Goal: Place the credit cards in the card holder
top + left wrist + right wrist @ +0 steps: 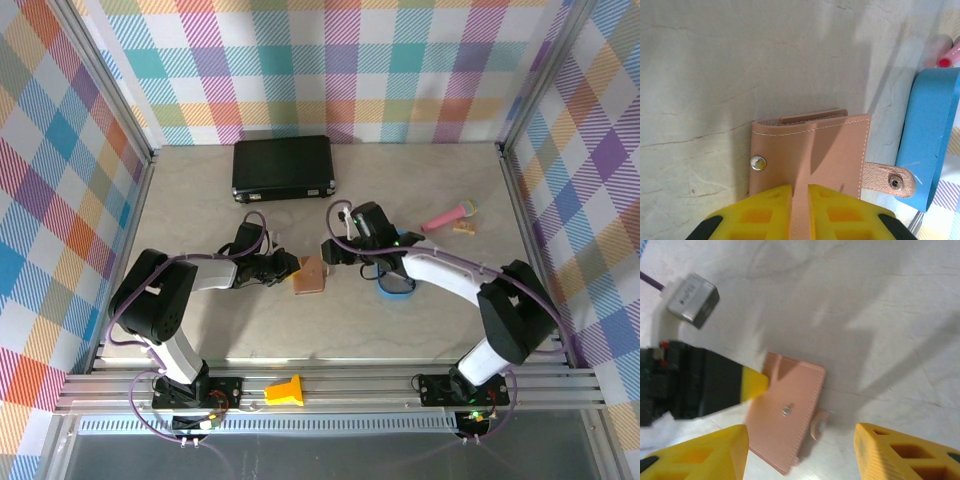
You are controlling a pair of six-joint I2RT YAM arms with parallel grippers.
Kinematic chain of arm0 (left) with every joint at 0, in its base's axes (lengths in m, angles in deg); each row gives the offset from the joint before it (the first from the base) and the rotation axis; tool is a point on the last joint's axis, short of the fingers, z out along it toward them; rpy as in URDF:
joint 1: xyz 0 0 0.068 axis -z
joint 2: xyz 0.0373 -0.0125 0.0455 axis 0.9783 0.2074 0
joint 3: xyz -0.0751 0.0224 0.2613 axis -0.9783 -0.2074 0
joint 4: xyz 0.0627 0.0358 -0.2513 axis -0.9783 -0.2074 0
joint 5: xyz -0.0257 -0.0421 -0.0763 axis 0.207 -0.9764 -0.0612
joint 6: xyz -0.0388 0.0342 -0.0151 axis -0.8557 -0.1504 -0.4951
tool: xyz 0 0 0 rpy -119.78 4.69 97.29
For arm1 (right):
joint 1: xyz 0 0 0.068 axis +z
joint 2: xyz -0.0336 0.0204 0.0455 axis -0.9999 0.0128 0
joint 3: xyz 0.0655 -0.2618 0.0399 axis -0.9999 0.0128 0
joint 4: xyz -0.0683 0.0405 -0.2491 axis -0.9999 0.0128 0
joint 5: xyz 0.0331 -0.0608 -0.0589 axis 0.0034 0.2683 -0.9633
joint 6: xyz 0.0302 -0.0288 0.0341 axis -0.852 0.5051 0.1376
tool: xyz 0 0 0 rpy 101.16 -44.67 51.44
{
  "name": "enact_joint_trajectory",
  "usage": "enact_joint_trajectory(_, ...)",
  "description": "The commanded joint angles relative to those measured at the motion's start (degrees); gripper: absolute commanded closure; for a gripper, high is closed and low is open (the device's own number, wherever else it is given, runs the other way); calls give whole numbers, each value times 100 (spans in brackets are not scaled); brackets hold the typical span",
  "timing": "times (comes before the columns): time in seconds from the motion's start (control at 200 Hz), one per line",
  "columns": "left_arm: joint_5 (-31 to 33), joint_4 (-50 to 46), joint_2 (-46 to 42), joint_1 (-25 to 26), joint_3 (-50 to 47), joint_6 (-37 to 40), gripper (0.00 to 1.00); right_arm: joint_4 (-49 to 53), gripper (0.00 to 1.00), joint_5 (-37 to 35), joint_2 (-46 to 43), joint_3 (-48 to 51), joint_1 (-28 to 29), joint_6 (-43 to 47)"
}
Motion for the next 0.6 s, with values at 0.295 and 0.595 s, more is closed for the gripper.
enact_joint_trajectory(0.295, 343, -619, -40, 20, 103, 211, 82, 1469, 55, 903, 1304, -942, -7, -602)
enact_joint_trajectory(0.595, 321, -636, -21, 21, 156, 228, 82, 1685, 82, 678, 1524, -980, -107, -550)
